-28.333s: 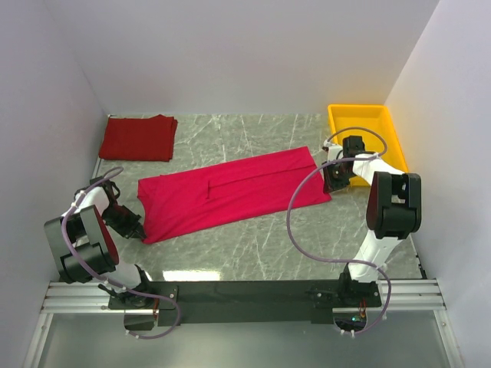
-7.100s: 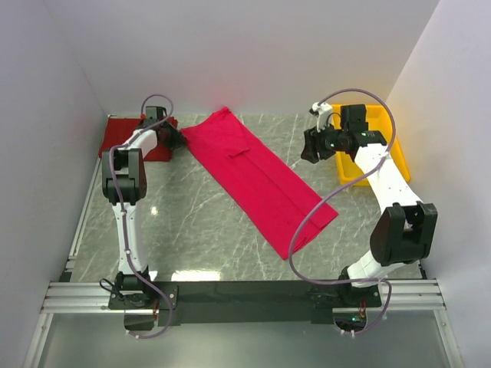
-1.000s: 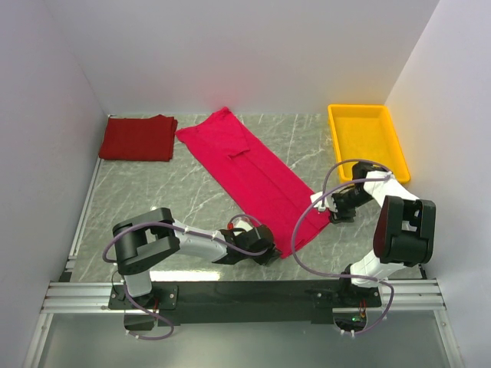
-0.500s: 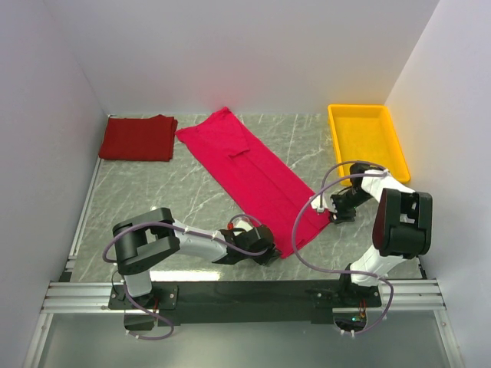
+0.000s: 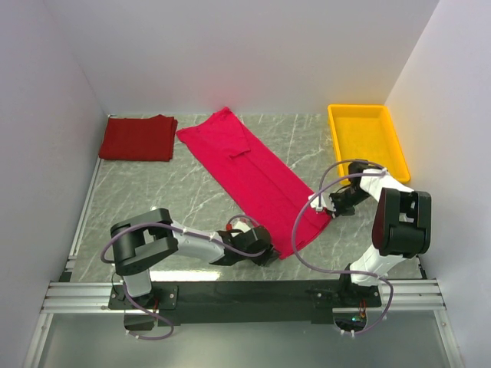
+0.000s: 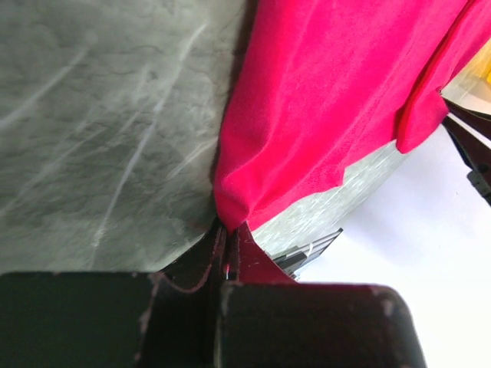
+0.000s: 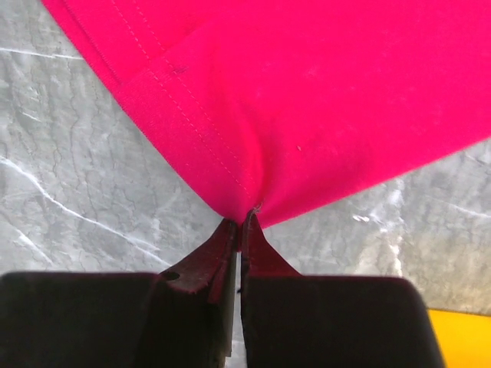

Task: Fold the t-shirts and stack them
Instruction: Fold the tshirt

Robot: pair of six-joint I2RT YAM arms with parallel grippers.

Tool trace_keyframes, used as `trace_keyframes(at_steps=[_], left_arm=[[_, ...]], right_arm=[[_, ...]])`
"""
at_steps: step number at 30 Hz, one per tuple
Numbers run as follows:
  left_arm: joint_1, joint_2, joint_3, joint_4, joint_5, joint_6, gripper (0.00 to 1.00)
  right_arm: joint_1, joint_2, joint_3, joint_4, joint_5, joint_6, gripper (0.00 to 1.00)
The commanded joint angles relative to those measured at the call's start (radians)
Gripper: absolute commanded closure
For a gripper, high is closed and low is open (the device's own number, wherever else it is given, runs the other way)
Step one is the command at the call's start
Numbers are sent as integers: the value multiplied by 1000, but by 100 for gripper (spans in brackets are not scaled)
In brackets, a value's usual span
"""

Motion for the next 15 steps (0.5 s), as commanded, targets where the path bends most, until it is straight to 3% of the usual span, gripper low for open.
trace_keyframes(at_steps=[1, 5, 15], left_arm=[[1, -41, -22, -22, -16, 10, 99], [1, -83, -30, -16, -28, 18, 100], [27, -187, -36, -13, -40, 35, 99]], right_arm=[[-9, 1, 63, -52, -19, 36, 100], [-11, -21, 127, -179, -54, 18, 100], [69, -73, 212, -241, -134, 142, 100]])
